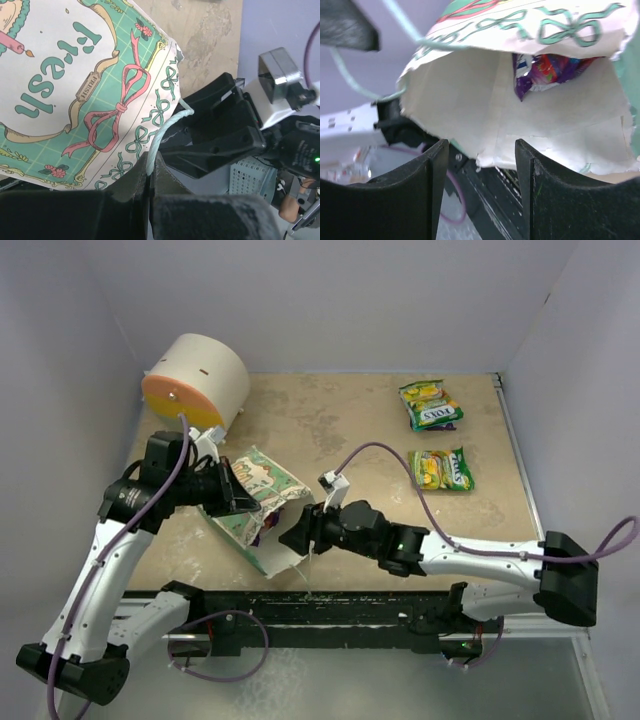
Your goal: Take the snacks out of the paper bag
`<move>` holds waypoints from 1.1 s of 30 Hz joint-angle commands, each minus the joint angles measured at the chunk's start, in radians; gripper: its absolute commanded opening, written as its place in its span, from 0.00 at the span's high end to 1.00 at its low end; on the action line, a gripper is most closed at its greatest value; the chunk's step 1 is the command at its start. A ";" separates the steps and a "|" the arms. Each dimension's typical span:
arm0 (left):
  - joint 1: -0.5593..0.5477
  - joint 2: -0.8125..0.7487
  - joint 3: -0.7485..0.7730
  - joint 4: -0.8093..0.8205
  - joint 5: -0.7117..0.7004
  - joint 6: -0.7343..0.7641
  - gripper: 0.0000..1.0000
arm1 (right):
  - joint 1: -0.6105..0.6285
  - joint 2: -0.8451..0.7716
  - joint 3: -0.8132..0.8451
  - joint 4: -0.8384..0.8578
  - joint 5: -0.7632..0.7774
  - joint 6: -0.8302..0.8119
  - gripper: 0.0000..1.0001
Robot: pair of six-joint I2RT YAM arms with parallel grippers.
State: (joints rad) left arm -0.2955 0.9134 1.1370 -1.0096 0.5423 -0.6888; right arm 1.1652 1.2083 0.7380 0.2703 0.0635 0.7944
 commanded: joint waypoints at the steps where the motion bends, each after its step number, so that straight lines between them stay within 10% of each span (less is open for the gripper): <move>1: -0.001 0.027 0.044 0.046 0.040 0.034 1.00 | 0.044 0.066 -0.026 0.196 0.298 0.212 0.42; 19: -0.001 0.170 0.191 0.103 0.094 0.010 1.00 | 0.060 0.427 -0.046 0.556 0.539 0.427 0.41; 33: -0.001 0.138 0.132 0.120 0.107 -0.008 1.00 | 0.069 0.585 0.093 0.325 0.708 0.541 0.35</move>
State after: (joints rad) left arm -0.2955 1.0832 1.2739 -0.9230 0.6327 -0.6960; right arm 1.2297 1.7615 0.7876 0.6029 0.6693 1.3010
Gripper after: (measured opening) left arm 0.009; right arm 0.639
